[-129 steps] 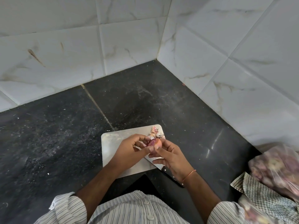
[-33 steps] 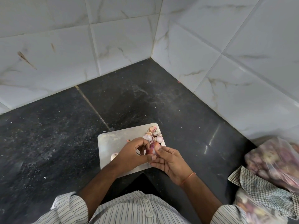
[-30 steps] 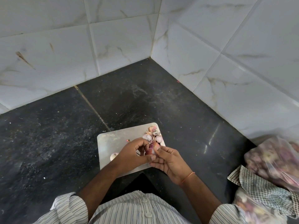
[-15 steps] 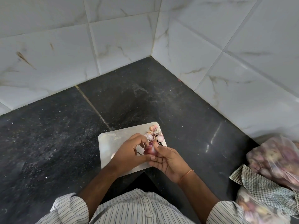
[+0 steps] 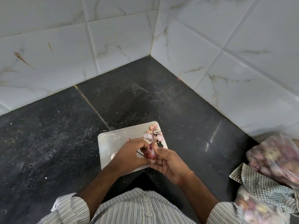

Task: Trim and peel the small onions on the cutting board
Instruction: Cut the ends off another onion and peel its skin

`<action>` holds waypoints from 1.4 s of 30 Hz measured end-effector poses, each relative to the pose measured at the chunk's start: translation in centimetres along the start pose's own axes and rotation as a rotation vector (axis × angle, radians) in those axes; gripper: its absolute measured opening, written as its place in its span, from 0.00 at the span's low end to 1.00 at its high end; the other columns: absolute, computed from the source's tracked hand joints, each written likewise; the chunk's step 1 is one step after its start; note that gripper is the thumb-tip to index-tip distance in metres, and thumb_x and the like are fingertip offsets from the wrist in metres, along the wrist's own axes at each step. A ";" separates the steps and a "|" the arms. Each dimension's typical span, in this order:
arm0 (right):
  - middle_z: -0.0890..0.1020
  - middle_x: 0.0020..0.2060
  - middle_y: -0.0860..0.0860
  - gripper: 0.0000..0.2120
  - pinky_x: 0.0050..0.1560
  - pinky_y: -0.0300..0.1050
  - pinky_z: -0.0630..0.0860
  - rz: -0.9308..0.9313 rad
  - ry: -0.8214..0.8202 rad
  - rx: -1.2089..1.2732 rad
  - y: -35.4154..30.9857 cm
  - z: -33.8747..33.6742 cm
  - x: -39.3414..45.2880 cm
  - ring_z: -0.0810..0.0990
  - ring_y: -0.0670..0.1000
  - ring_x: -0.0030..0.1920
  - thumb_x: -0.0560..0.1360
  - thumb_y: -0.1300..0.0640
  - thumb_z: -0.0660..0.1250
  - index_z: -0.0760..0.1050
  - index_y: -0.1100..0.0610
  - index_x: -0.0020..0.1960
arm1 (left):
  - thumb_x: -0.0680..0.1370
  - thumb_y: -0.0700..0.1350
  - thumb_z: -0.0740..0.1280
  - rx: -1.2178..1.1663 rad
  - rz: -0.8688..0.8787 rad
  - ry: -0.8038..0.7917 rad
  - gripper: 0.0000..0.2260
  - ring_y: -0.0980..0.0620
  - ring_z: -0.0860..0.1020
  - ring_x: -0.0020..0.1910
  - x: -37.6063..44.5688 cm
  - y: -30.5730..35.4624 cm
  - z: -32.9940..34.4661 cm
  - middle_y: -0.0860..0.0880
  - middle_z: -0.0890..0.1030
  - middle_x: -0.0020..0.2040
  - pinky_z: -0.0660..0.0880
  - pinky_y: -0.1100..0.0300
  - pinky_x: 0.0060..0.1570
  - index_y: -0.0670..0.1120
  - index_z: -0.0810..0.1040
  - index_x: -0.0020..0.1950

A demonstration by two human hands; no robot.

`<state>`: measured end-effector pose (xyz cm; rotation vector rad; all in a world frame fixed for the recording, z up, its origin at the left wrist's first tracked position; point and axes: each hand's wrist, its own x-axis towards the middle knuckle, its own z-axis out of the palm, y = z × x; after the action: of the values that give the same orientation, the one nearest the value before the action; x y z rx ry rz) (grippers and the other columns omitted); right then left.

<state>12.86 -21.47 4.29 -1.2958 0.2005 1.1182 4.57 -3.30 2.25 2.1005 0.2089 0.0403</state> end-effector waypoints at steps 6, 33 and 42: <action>0.84 0.62 0.66 0.23 0.72 0.60 0.76 0.000 -0.013 0.008 0.4 0.0 0.3 0.81 0.63 0.61 0.81 0.48 0.71 0.82 0.65 0.66 | 0.69 0.53 0.85 -0.044 0.044 0.048 0.13 0.55 0.81 0.51 -0.2 -0.1 0.2 0.59 0.84 0.47 0.76 0.69 0.47 0.55 0.84 0.46; 0.83 0.64 0.67 0.23 0.61 0.50 0.83 -0.010 -0.068 0.238 0.2 0.5 0.6 0.82 0.60 0.60 0.79 0.50 0.73 0.82 0.66 0.67 | 0.73 0.48 0.83 0.119 0.227 0.178 0.09 0.56 0.78 0.48 0.0 -0.5 0.7 0.60 0.81 0.45 0.77 0.55 0.48 0.54 0.83 0.44; 0.83 0.64 0.67 0.30 0.55 0.53 0.85 -0.009 -0.135 0.312 0.1 -0.6 0.1 0.84 0.56 0.50 0.77 0.54 0.77 0.74 0.66 0.74 | 0.71 0.53 0.84 0.074 0.216 0.206 0.12 0.60 0.79 0.54 0.1 -0.2 0.1 0.65 0.82 0.50 0.75 0.65 0.54 0.57 0.83 0.47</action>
<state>13.10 -21.92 3.90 -0.9404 0.2572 1.1130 4.64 -3.28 2.04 2.1850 0.1074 0.3845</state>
